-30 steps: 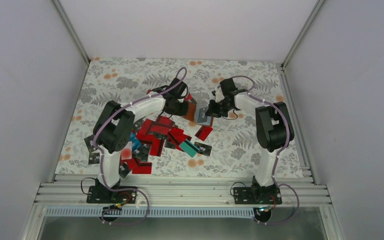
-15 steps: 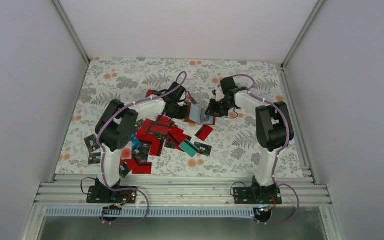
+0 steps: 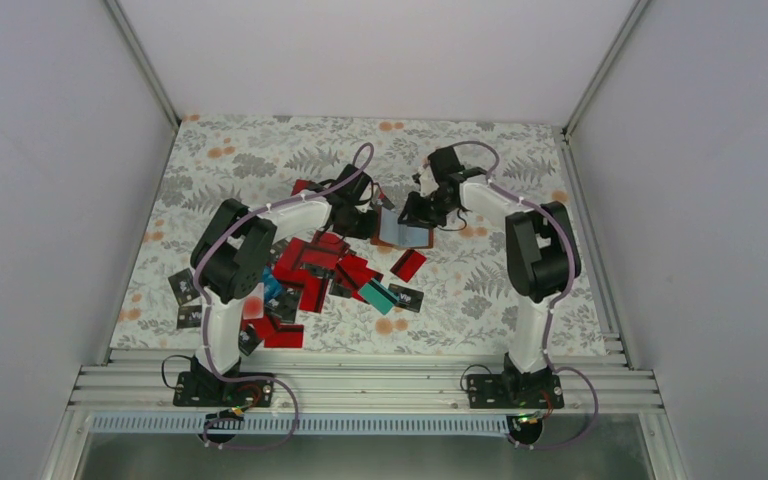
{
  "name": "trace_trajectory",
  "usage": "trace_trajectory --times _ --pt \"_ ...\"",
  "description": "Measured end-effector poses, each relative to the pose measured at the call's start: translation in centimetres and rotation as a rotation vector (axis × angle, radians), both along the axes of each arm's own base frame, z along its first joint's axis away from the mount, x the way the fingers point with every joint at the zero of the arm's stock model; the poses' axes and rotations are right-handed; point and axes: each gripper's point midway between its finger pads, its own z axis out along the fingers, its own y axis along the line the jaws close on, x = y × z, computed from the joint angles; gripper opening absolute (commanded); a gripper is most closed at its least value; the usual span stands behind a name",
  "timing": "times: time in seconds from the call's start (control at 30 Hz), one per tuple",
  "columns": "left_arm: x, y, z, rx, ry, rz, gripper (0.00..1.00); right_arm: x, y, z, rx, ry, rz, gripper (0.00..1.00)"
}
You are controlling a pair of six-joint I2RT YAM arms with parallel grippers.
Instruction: Put the credit cards into the card holder
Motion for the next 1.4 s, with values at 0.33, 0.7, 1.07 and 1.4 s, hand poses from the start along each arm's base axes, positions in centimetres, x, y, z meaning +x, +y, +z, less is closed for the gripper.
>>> trace_trajectory --times 0.33,0.7,1.07,1.4 --pt "0.0 -0.1 0.1 -0.008 -0.002 -0.003 0.05 -0.6 1.2 -2.5 0.010 0.065 0.025 0.32" --pt "-0.7 0.1 -0.7 -0.004 0.020 -0.007 0.04 -0.7 2.9 -2.2 0.076 0.076 0.051 0.55" --pt "-1.2 0.4 -1.3 -0.003 0.034 0.002 0.02 -1.0 4.7 -1.1 0.110 0.072 0.076 0.64" --pt "-0.6 3.2 3.0 -0.015 -0.048 0.105 0.03 0.3 4.6 1.8 0.088 -0.009 0.063 0.65"
